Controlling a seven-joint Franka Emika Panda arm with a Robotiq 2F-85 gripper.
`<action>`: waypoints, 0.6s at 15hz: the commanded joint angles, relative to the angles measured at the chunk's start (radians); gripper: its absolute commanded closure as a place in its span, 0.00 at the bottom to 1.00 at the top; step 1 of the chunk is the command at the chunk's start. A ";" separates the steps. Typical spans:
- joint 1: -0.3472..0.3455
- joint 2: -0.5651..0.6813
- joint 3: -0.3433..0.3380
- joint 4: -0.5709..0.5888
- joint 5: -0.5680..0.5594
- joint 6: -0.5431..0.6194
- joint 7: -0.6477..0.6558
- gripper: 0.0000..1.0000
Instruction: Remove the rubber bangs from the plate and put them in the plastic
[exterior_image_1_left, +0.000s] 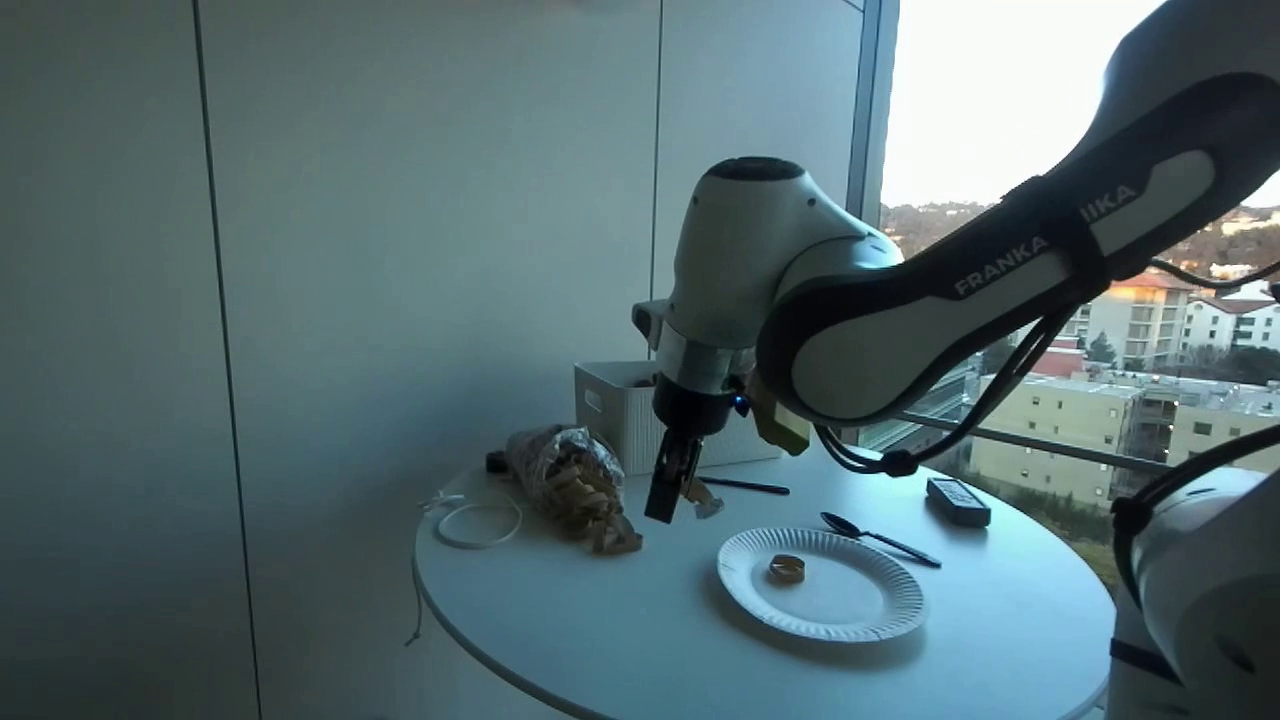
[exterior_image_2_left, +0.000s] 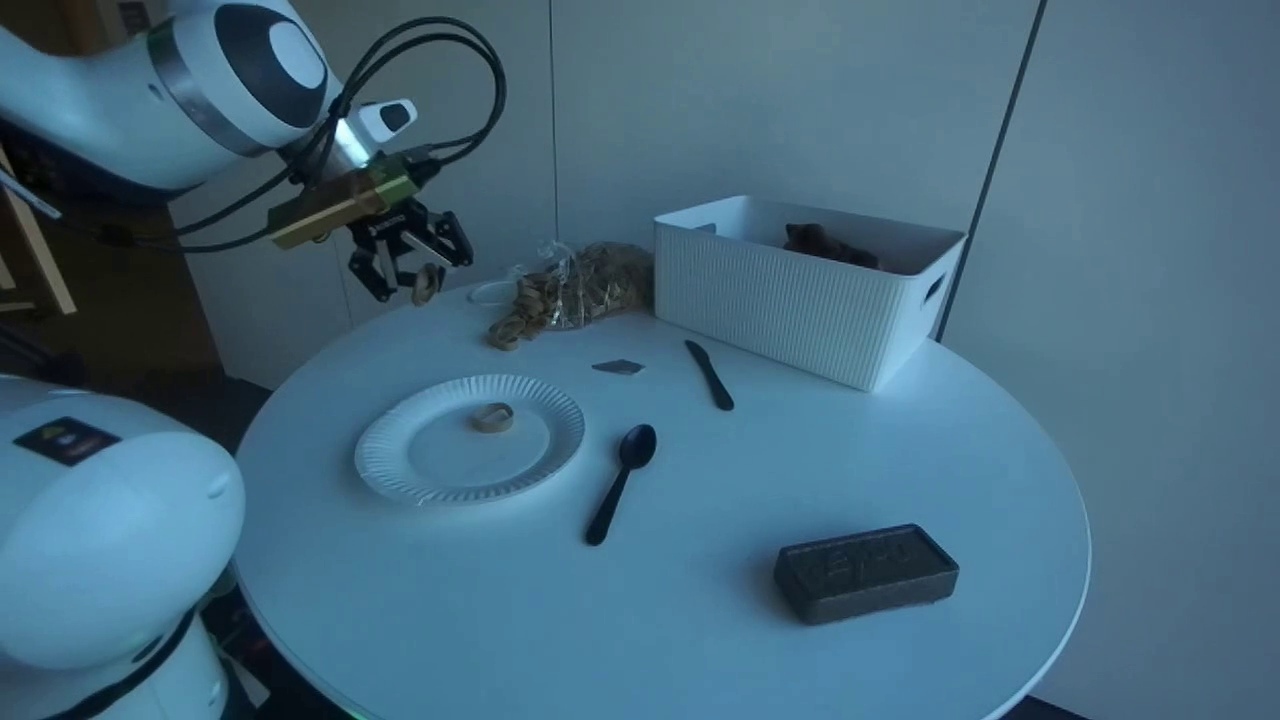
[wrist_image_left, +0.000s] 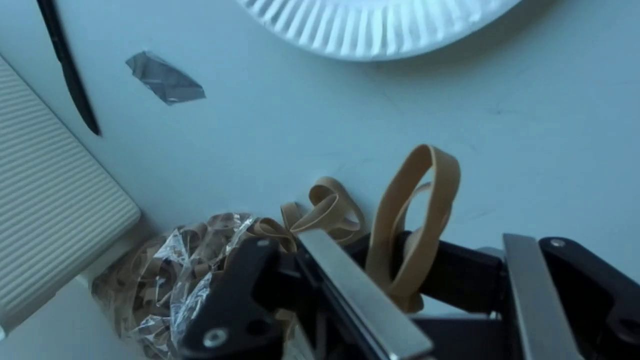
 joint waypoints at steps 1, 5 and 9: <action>-0.051 0.134 -0.018 -0.005 -0.025 0.188 -0.016 1.00; -0.156 0.341 -0.028 0.142 -0.090 0.218 -0.059 1.00; -0.217 0.430 0.018 0.283 -0.299 0.186 0.047 1.00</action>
